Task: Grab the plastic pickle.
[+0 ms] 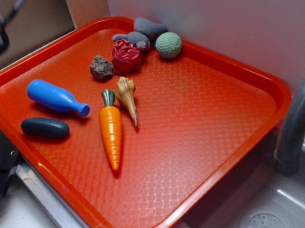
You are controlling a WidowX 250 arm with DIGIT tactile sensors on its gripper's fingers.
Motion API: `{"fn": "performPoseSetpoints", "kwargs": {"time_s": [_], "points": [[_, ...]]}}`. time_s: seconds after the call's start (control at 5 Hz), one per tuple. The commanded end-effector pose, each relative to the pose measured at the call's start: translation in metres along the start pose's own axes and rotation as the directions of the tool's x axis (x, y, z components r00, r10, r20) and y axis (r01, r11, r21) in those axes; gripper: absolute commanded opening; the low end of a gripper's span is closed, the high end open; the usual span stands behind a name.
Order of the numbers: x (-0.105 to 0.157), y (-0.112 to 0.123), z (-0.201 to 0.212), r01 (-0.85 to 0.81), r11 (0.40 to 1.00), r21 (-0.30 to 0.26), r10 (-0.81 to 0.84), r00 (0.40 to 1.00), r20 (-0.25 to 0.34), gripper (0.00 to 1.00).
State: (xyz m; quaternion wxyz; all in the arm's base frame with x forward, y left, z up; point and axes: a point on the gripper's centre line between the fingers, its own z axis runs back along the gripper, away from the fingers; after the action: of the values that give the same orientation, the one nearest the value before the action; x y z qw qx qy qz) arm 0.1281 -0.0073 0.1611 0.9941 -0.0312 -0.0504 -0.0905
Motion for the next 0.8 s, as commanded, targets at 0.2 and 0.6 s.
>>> {"fn": "performPoseSetpoints", "kwargs": {"time_s": [0.2,0.6], "points": [[0.001,0.003,-0.104,0.094,0.995,-0.031,-0.095,0.995,-0.035,1.0],[0.016,0.021,-0.156,0.102,0.994,0.05,-0.097,0.992,-0.086,1.0]]}}
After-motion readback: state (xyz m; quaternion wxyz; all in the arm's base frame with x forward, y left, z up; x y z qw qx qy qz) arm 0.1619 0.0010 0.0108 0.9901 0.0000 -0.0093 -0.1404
